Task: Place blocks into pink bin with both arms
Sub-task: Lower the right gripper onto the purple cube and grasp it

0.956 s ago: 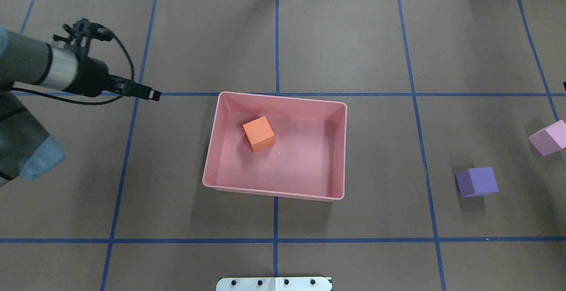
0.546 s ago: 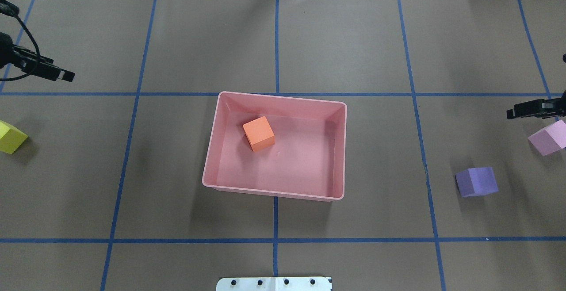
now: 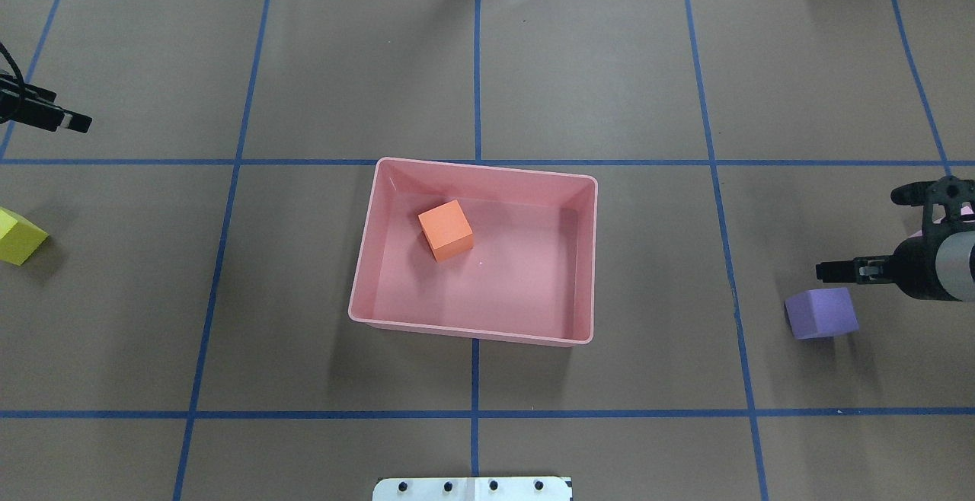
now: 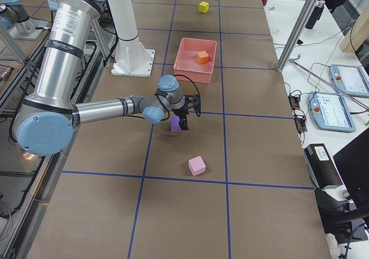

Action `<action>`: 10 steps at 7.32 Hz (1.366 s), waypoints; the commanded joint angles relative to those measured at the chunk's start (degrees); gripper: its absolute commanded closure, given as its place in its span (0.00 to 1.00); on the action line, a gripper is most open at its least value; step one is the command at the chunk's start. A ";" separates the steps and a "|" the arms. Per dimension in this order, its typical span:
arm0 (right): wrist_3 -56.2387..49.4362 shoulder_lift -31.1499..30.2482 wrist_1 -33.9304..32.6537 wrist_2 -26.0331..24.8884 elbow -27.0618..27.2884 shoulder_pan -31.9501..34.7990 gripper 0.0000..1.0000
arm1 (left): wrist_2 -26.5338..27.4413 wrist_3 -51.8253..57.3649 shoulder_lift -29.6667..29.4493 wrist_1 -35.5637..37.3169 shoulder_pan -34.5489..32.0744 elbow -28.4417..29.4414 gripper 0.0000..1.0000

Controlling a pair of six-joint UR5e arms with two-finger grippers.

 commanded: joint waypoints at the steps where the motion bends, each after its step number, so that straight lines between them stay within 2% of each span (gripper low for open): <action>1: 3.26 -0.71 0.09 -4.38 0.32 -6.57 0.00 | -0.02 0.04 0.16 -0.34 -0.13 -0.04 0.00; 2: 5.55 -0.71 0.17 -9.09 0.32 -10.42 0.00 | -0.02 0.04 0.34 -0.42 -0.13 -0.05 0.00; 6: 6.01 -1.15 0.09 -10.81 -0.29 -13.18 0.01 | -0.02 -0.04 0.69 -0.51 -0.04 -0.22 0.00; 7: 6.01 -1.15 0.17 -11.16 -0.20 -13.10 0.71 | 0.06 -0.04 0.69 -0.51 0.05 -0.22 0.00; 8: 6.10 -0.80 0.26 -11.25 0.32 -12.92 1.00 | -0.02 -0.04 0.69 -0.51 0.05 -0.13 0.00; 9: 6.10 -0.01 0.35 -10.55 1.89 -11.18 1.00 | -0.02 -0.04 0.78 -0.51 -0.04 -0.13 0.00; 10: 6.97 3.30 0.35 -10.54 2.78 -9.42 1.00 | 0.06 -0.04 0.78 -0.51 0.05 -0.05 0.00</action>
